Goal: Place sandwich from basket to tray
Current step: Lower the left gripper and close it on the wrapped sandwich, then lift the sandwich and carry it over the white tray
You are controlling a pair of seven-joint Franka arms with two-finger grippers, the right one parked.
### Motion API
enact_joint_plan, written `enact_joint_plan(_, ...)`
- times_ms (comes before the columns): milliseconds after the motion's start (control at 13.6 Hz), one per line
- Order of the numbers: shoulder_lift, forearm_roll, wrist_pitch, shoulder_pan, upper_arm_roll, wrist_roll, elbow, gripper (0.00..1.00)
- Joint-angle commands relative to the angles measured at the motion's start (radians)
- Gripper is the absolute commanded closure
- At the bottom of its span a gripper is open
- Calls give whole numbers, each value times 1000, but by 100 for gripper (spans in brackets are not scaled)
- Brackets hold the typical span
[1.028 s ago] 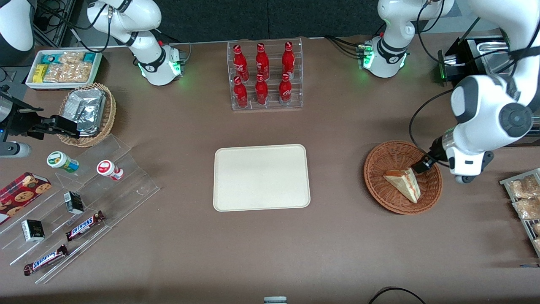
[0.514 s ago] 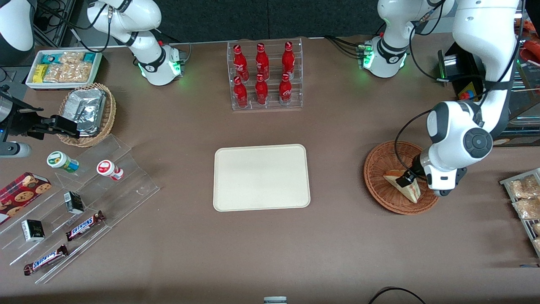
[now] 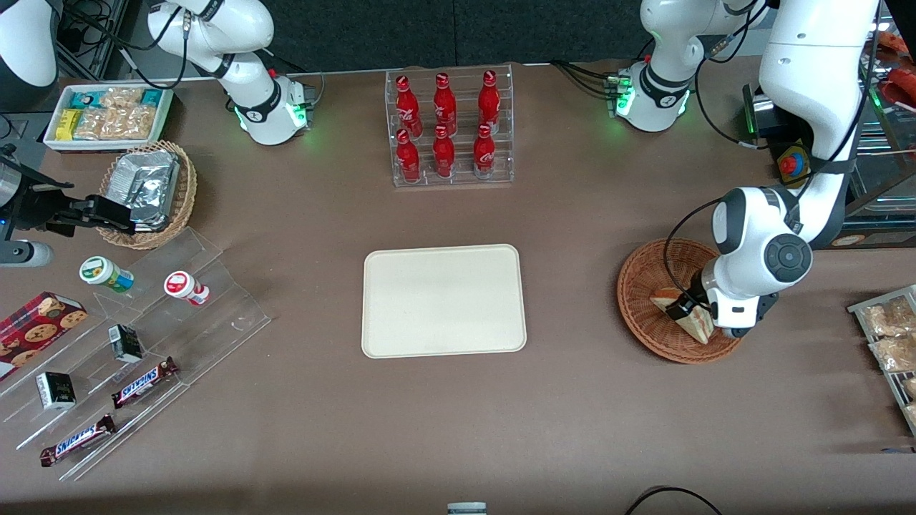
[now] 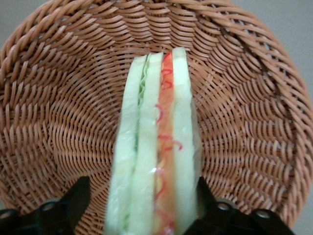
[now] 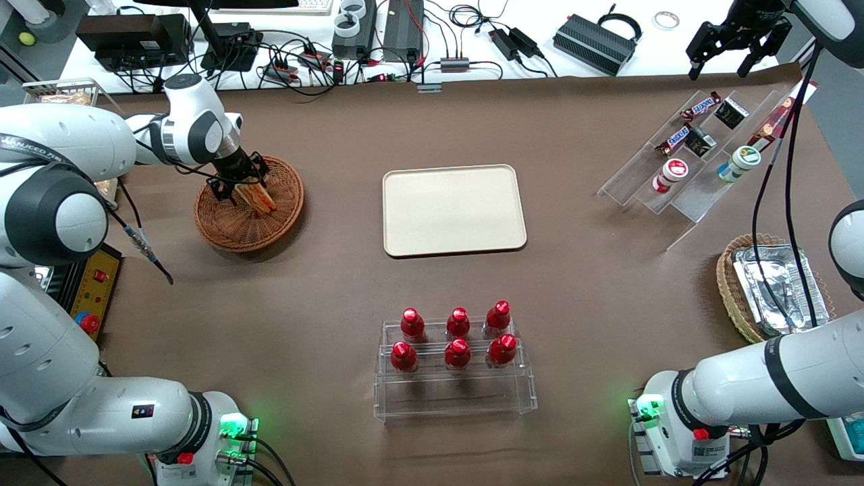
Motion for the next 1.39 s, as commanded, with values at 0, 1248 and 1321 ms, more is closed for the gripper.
enact_joint_plan(0,3,23,11,-2,0,-16,12,82)
enact_joint_plan(1248,153,17,-450,-511,-142,-96,591,82)
enact_joint_plan(1321,202,18,-443,-543,-142,-47,634,84)
